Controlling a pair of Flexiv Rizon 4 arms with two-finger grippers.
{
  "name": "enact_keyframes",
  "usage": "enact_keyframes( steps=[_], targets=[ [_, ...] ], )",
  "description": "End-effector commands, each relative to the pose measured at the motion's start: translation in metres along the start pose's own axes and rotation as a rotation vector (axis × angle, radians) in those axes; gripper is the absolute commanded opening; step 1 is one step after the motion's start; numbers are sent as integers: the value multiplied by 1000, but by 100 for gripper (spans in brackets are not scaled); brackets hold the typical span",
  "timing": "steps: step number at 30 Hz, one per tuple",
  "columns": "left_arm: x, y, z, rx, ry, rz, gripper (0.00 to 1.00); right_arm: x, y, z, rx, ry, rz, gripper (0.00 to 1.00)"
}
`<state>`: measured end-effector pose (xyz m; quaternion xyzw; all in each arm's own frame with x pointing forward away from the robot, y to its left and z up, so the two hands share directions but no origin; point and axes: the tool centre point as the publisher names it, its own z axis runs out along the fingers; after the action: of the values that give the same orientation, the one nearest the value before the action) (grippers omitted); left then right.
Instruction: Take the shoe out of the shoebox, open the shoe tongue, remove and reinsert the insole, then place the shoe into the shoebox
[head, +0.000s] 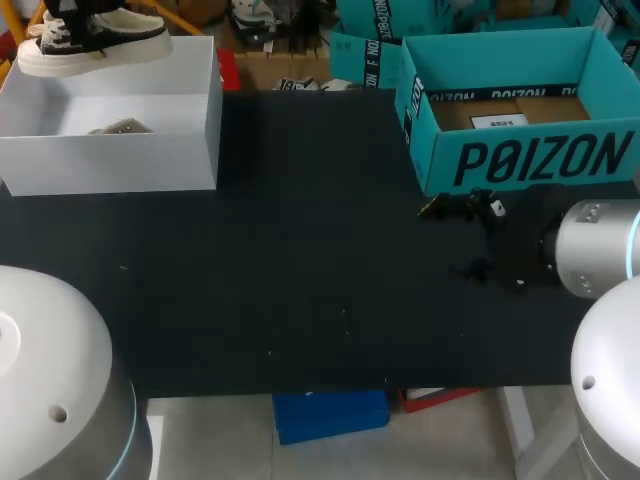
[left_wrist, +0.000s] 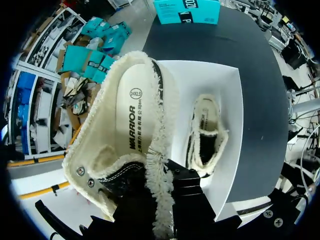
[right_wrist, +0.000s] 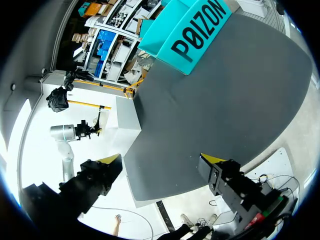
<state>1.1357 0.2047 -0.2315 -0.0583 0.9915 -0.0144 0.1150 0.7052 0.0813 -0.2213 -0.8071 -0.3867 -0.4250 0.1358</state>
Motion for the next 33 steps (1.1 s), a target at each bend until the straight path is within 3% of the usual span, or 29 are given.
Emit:
enact_keyframes(
  steps=[1,14,33],
  targets=[
    [-5,-8,21,-22,3,31,0,-6,-7,1,-155,12,15,100],
    [11,-2,77,-56,-16,62,0,-6,-7,1,-155,12,15,100],
    [6,4,149,-67,-54,9,0,-6,-7,1,-155,12,15,100]
  ],
)
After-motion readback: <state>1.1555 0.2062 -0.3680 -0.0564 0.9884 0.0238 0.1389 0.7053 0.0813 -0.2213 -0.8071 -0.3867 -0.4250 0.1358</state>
